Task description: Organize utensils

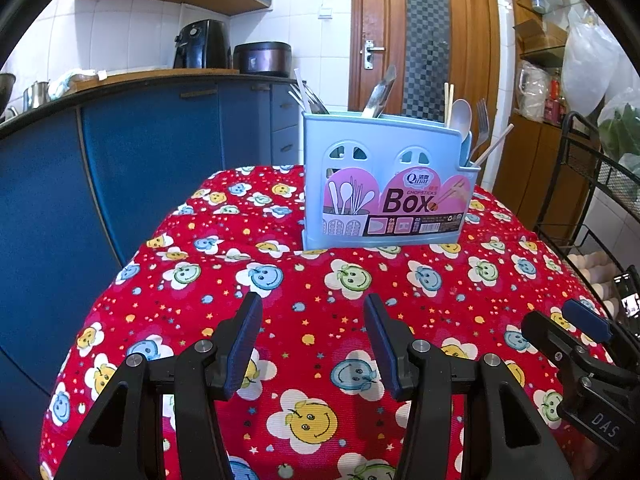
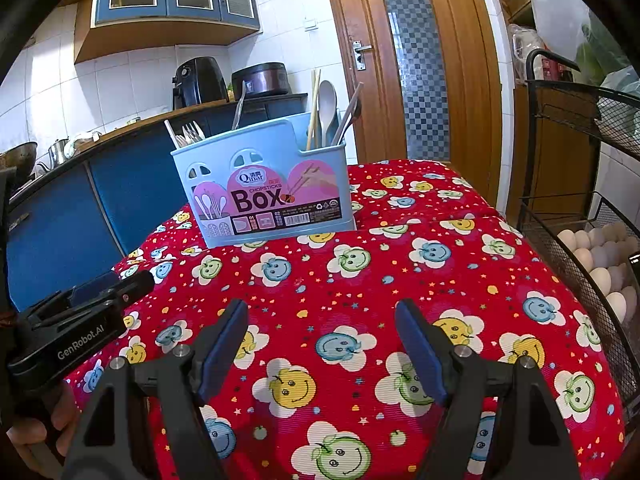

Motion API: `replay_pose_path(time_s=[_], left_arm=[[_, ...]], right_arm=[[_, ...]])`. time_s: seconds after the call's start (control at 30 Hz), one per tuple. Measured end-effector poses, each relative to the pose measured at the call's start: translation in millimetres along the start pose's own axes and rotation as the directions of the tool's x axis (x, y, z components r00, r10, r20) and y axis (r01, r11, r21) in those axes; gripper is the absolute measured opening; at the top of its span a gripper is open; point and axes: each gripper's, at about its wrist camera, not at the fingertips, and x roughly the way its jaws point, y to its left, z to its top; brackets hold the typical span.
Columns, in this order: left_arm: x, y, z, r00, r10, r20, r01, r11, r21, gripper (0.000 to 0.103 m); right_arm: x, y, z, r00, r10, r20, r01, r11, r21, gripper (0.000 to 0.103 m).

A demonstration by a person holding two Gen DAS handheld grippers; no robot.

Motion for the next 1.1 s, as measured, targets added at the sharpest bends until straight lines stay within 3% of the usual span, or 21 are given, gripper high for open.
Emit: replay_pose_path(time_s=[1.1], left_arm=[[-1.3,-1.7,-0.4,1.000,0.000,0.004,0.000,1.000,0.003,0.054]], right_arm=[[0.4,0.1,-0.3,1.000,0.000,0.000,0.000,1.000,0.000,0.078]])
